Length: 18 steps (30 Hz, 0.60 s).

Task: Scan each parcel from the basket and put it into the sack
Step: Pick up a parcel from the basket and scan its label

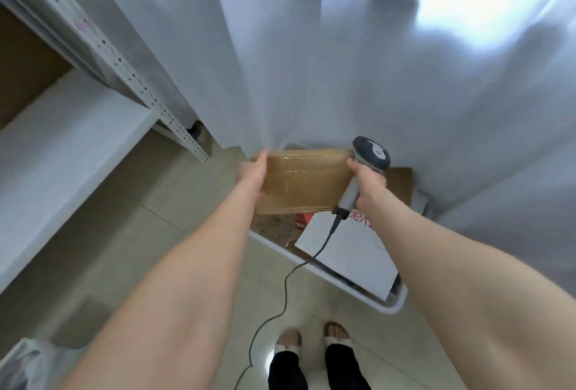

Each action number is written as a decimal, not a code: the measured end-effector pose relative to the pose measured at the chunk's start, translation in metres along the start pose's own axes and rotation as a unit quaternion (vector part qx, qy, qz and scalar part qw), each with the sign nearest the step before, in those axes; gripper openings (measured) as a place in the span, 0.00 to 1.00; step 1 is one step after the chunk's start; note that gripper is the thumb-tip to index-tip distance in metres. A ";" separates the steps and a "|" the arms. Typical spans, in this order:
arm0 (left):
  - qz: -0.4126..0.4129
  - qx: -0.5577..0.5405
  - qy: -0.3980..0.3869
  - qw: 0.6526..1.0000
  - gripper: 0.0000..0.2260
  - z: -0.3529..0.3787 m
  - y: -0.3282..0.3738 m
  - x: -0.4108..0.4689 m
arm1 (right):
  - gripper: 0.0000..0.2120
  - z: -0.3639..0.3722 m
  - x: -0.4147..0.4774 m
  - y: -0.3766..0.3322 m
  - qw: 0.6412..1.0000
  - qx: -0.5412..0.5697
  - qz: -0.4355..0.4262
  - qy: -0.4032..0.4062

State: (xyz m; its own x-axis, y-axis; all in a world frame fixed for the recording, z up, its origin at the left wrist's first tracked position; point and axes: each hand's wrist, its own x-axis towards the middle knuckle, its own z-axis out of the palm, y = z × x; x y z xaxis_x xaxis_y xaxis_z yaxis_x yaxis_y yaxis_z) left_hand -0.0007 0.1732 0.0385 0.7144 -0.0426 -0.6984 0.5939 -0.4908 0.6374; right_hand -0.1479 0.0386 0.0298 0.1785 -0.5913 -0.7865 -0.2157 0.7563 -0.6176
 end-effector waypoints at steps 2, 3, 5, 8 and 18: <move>0.037 -0.015 0.023 0.999 0.31 -0.019 0.031 -0.027 | 0.31 0.008 -0.031 -0.025 0.999 0.034 -0.015 -0.016; 0.059 -0.020 0.027 0.998 0.30 -0.029 0.044 -0.038 | 0.34 0.012 -0.046 -0.035 0.998 0.046 -0.020 -0.029; 0.086 -0.033 0.026 0.995 0.28 -0.049 0.067 -0.061 | 0.36 0.019 -0.076 -0.055 0.996 0.060 -0.029 -0.055; 0.091 -0.082 0.040 0.992 0.24 -0.078 0.094 -0.089 | 0.40 0.030 -0.110 -0.077 0.991 0.085 -0.034 -0.094; 0.174 -0.094 0.088 0.976 0.18 -0.157 0.129 -0.132 | 0.20 0.060 -0.189 -0.104 0.984 0.067 -0.033 -0.162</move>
State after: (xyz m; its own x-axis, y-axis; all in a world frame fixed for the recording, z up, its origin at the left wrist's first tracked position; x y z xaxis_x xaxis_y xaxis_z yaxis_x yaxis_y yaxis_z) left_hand 0.0397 0.2519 0.2638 0.9278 -0.0201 -0.3727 0.3493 -0.3045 0.8861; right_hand -0.1017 0.0882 0.2431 0.4899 -0.5367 -0.6870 -0.0682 0.7620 -0.6440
